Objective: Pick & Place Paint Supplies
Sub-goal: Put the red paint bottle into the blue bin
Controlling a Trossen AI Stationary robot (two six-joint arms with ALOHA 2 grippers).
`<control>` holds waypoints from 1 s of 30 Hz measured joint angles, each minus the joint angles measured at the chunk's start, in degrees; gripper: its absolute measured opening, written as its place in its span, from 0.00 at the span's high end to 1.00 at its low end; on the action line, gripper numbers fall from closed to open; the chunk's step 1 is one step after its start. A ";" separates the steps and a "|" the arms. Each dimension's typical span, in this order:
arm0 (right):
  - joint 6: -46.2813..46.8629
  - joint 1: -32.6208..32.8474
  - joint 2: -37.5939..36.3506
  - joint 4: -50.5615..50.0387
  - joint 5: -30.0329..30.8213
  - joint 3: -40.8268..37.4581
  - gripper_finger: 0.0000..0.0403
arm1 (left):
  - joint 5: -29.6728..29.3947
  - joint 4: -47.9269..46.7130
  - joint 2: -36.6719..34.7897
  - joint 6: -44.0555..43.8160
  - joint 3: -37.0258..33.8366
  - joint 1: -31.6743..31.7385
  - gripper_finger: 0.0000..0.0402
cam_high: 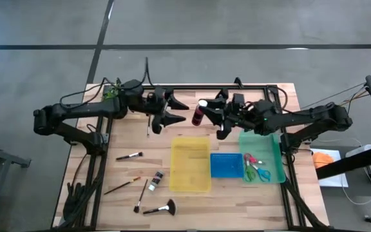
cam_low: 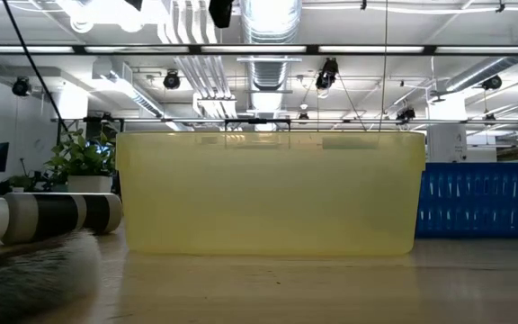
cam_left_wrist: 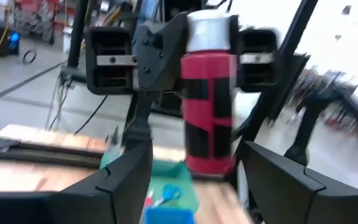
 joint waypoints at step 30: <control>1.66 -3.70 5.28 -1.79 -6.12 4.53 0.72 | 0.86 -8.23 2.10 1.80 4.73 -1.53 0.41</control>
